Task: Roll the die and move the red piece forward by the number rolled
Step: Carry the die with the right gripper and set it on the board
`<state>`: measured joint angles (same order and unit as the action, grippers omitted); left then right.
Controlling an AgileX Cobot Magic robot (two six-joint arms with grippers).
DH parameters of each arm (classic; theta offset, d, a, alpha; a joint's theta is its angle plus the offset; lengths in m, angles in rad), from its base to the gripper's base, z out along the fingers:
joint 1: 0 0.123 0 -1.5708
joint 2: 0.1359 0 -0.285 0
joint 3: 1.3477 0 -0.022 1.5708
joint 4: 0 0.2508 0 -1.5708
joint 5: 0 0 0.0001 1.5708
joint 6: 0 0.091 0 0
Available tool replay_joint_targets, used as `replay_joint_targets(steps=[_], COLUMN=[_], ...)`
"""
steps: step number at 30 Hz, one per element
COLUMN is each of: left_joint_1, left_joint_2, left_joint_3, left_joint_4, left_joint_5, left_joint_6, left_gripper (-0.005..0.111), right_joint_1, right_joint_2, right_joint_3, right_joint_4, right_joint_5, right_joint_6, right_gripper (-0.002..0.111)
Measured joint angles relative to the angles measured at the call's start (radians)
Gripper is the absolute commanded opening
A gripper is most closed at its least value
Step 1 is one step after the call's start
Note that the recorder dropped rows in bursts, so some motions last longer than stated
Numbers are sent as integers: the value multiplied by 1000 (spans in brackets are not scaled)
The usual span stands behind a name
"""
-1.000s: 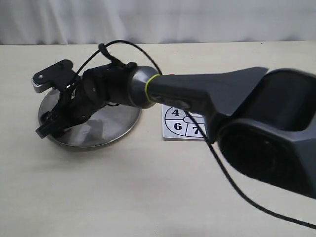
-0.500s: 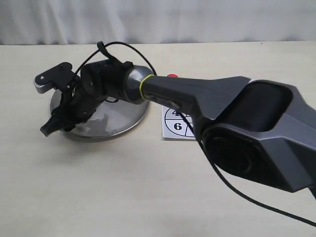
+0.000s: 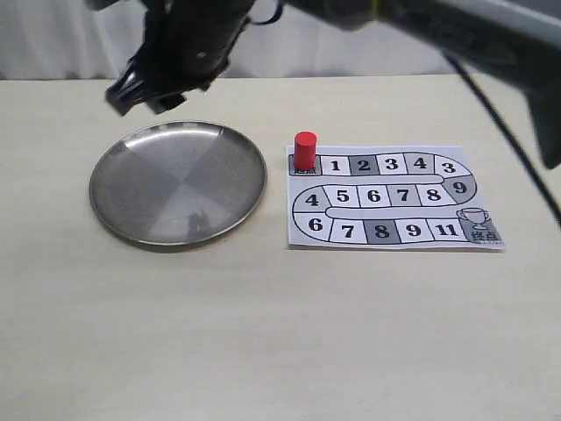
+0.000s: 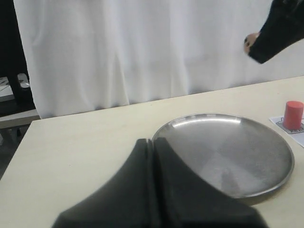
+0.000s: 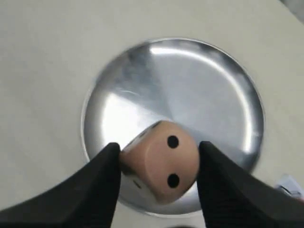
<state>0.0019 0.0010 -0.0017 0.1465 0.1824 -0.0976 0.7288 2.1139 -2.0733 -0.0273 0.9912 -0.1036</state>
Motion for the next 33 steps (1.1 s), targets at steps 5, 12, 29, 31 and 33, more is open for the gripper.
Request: replay_joint_targets(steps=[5, 12, 29, 31, 33], left_joint_1=[0, 0, 0, 0, 0], left_joint_2=[0, 0, 0, 0, 0], left_joint_3=[0, 0, 0, 0, 0], left_joint_4=[0, 0, 0, 0, 0], left_joint_5=[0, 0, 0, 0, 0], left_joint_6=[0, 0, 0, 0, 0], left_gripper=[0, 0, 0, 0, 0], right_joint_1=[-143, -354, -433, -433, -433], right_joint_2=[-85, -123, -121, -104, -76], right_joint_3=[149, 541, 760, 760, 760], right_joint_4=[-7, 90, 104, 81, 74], right_joint_5=[9, -218, -560, -595, -618], right_joint_6=[31, 37, 41, 41, 41], right_gripper=[4, 4, 37, 52, 64])
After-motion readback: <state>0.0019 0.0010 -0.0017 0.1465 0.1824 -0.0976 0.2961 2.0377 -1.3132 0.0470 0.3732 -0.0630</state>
